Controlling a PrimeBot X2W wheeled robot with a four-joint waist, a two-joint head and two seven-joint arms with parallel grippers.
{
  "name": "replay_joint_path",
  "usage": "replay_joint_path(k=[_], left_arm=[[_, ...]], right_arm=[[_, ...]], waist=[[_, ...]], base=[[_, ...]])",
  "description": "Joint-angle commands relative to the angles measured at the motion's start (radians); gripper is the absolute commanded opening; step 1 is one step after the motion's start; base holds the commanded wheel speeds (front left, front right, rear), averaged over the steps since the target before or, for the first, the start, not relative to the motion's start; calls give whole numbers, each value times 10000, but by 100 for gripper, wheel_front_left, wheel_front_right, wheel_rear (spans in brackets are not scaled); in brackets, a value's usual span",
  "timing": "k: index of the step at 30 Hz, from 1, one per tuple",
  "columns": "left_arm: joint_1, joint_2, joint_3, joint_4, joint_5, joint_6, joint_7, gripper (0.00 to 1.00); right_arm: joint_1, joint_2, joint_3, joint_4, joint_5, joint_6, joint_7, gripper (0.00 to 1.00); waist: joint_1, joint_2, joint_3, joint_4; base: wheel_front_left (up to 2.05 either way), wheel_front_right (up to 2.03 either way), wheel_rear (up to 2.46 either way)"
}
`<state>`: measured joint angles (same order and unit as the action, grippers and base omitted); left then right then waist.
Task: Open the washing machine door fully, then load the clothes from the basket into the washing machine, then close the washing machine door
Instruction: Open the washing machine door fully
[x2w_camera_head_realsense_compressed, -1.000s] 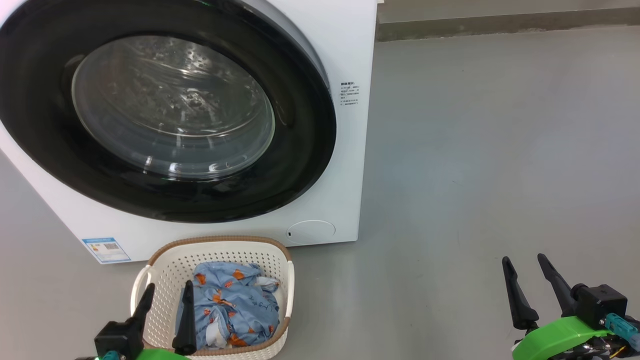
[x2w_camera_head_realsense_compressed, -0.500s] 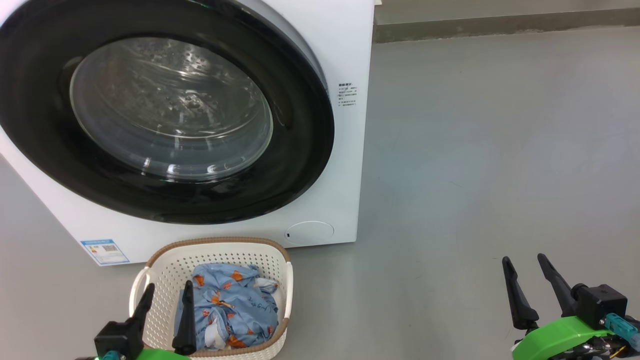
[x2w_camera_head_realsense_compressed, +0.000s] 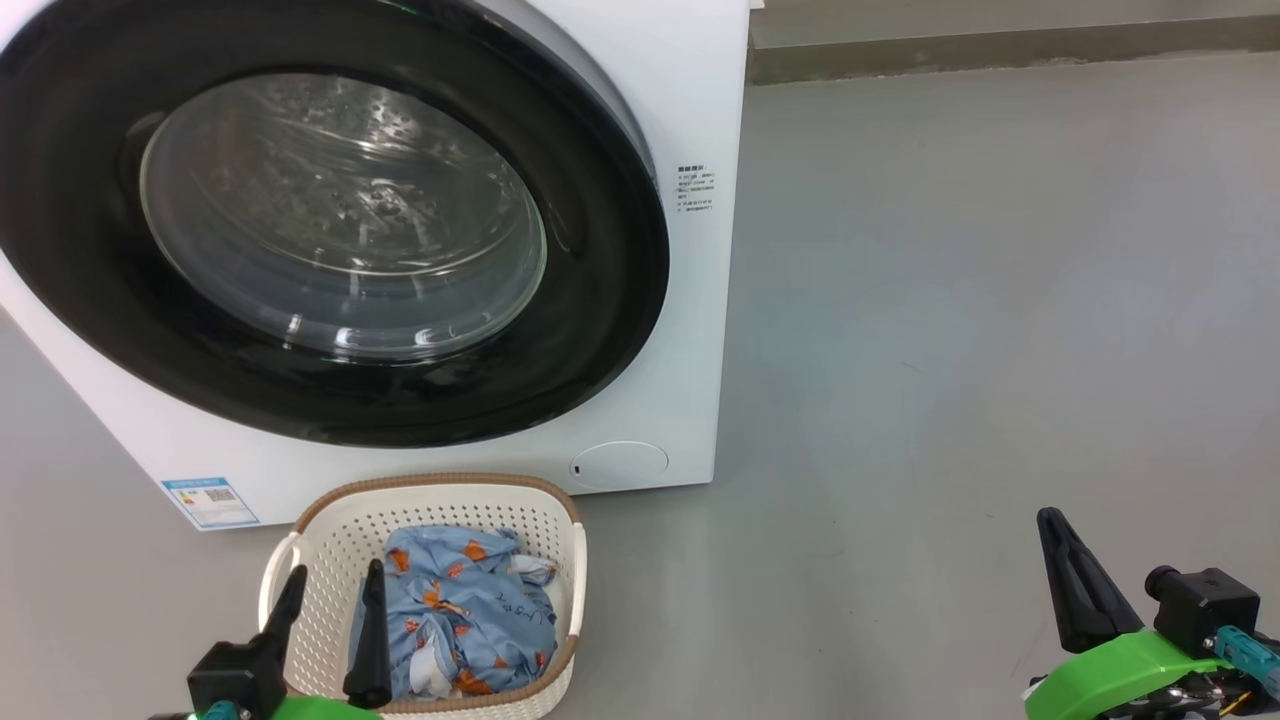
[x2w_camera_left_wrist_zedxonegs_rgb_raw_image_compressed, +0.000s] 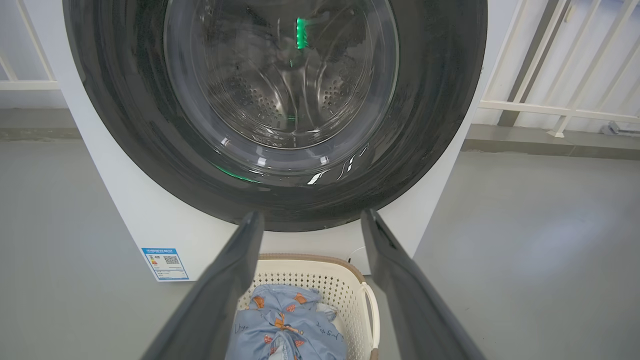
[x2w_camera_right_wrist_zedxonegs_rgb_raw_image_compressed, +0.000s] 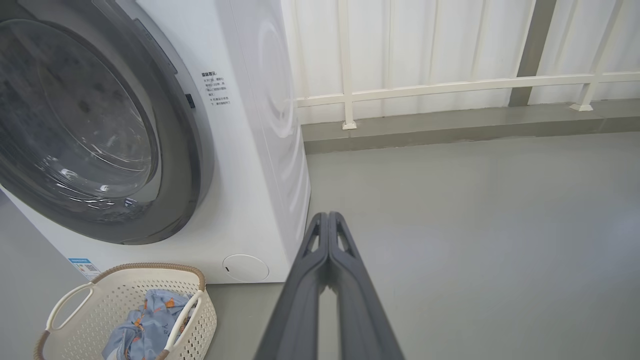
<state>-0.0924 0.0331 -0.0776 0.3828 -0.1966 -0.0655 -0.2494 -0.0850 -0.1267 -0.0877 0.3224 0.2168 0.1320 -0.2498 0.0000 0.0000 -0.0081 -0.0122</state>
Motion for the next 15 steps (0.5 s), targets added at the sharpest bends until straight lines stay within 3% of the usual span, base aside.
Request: replay_joint_path(k=[1, 15], left_arm=[[-318, 171, 284, -346, 48, 111, -124, 100], [-333, 171, 230, -473, 14, 153, -124, 100]], right_arm=[[-286, -127, 239, -242, 60, -13, -120, 0], [-513, -162, 416, 9, 926, -13, -120, 0]], waist=[[0, 0, 9, 4], [0, 0, 130, 64]], base=[[0, 0, 0], [0, 0, 0]])
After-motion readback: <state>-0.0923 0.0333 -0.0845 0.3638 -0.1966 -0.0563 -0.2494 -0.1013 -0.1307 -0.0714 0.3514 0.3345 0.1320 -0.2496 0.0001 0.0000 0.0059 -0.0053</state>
